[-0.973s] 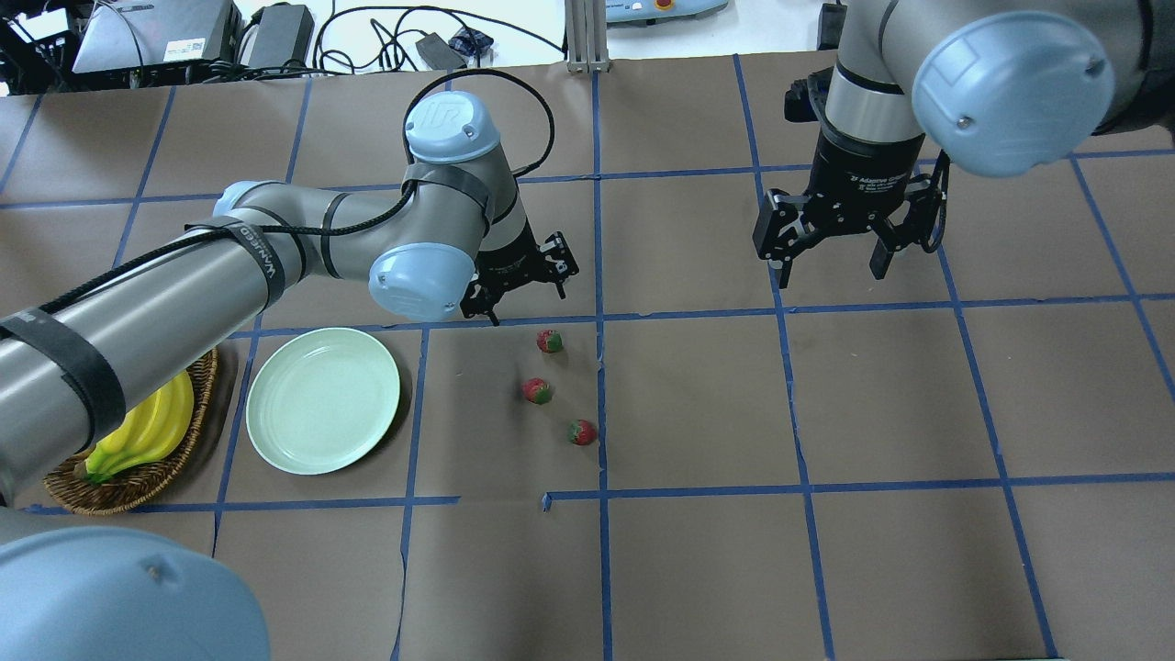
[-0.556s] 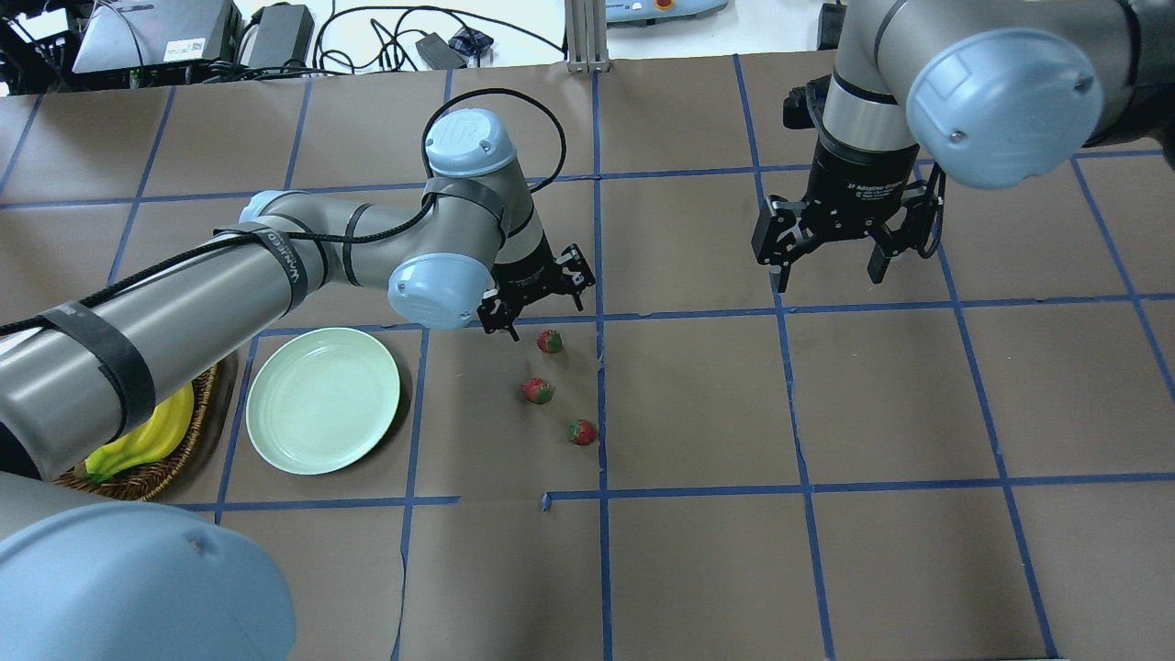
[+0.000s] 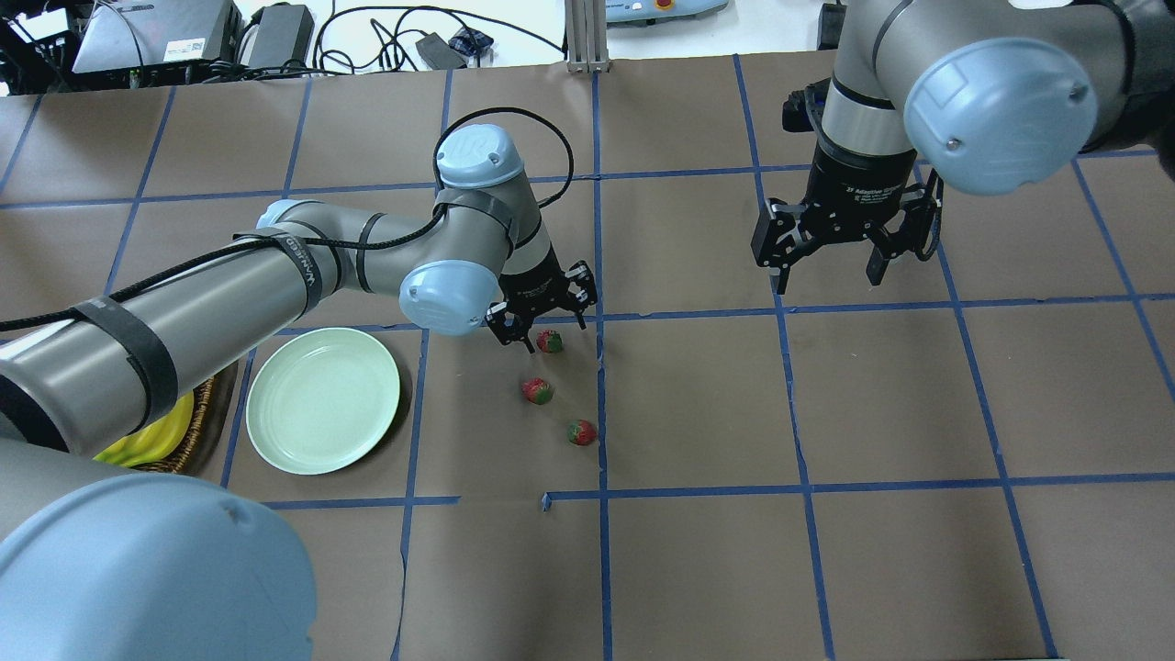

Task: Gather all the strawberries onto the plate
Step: 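Move the left gripper over the strawberries and lower it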

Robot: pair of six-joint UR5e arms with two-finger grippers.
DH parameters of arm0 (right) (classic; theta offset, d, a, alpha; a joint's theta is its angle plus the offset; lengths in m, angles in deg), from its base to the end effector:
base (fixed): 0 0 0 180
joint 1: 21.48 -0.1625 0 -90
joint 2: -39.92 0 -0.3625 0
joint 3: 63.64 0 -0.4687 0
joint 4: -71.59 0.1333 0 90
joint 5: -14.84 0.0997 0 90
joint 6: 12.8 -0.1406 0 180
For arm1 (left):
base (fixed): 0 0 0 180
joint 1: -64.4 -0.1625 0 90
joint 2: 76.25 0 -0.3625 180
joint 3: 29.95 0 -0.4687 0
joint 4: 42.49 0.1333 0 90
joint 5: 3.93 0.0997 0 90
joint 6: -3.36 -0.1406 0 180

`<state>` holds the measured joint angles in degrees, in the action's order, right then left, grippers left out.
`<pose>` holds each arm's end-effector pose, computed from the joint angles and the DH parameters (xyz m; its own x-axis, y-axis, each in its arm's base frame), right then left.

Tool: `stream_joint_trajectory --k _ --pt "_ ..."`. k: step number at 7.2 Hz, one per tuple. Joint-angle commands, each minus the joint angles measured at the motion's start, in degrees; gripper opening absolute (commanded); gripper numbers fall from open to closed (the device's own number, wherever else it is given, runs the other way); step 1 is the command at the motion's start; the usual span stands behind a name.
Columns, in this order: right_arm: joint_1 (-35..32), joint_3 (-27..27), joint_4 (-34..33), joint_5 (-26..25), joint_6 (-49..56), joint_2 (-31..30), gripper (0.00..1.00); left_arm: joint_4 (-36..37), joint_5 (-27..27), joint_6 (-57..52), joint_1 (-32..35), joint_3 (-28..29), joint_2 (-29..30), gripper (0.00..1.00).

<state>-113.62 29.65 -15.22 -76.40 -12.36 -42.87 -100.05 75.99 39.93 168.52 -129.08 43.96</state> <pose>0.1514 -0.5647 0.2766 -0.9986 -0.0499 0.0192 -0.0440 0.9706 0.2368 -0.3062 -0.5698 0.0292 -0.9153 -0.3971 0.0680 -0.3774 0.9042 0.2000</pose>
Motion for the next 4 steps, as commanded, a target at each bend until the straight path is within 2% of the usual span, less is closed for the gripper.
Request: stream_joint_trajectory --k 1,2,4 --pt "0.03 0.04 -0.11 0.0 0.0 0.0 1.0 -0.18 0.15 -0.97 -0.15 0.08 0.11 0.18" --pt "0.03 0.04 -0.37 0.0 0.0 0.0 1.0 -0.44 0.24 -1.85 -0.15 0.08 0.11 0.0" --pt "0.03 0.13 -0.37 0.0 0.09 0.09 1.0 -1.06 0.5 -3.07 -0.15 0.6 -1.89 0.0"
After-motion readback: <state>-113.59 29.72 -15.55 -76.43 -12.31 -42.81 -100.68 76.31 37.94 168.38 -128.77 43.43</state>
